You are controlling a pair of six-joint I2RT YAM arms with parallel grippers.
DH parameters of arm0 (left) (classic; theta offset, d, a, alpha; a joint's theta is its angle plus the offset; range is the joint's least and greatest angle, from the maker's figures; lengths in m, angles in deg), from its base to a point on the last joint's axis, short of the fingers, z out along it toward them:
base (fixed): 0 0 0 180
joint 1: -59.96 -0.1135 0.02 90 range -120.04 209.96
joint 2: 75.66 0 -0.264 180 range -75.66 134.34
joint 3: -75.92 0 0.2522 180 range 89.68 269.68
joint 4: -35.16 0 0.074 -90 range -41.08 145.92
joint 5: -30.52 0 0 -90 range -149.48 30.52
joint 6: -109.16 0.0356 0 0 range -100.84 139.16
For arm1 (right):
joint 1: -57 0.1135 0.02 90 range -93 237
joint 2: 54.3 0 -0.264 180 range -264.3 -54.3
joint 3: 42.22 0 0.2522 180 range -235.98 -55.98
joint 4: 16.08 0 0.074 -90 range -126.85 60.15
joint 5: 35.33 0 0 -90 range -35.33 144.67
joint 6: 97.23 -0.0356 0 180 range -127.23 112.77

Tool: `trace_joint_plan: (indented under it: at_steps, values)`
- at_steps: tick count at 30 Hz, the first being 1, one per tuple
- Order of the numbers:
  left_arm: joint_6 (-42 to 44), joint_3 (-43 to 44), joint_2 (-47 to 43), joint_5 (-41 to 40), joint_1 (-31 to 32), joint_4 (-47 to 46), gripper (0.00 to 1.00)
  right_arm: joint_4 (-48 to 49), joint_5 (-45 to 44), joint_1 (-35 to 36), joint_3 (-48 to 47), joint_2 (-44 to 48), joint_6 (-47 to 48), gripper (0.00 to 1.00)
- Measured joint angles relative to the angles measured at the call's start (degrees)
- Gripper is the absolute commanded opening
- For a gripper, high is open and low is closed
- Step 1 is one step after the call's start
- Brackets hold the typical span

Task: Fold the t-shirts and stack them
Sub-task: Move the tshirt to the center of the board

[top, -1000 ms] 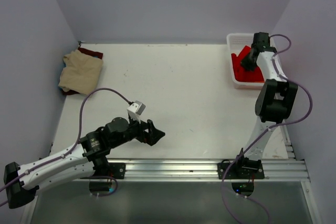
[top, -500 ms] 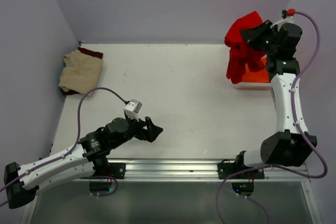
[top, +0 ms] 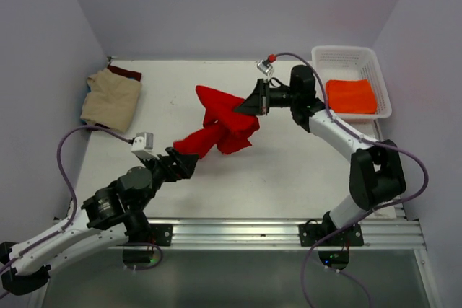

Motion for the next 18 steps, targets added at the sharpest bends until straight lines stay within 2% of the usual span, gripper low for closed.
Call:
trace_joint_plan:
  at_steps: [2,5,11,18]
  values:
    - [-1.2,0.8,-1.2,-1.9,0.0,2.2,1.00,6.3,1.6,1.0,3.8,-1.4,-4.3,0.00]
    - [-2.2,1.5,-1.8,-4.0,0.0,4.9,1.00,9.4,-0.3,0.6,7.8,-3.9,-7.0,0.00]
    - [-2.4,1.6,0.3,-4.0,0.0,6.9,1.00,-7.9,-18.7,1.0,9.0,-6.6,0.5,0.00]
    - [-0.7,1.7,13.4,4.1,0.0,4.0,1.00,-23.8,-38.1,3.9,6.6,-7.8,6.2,0.00]
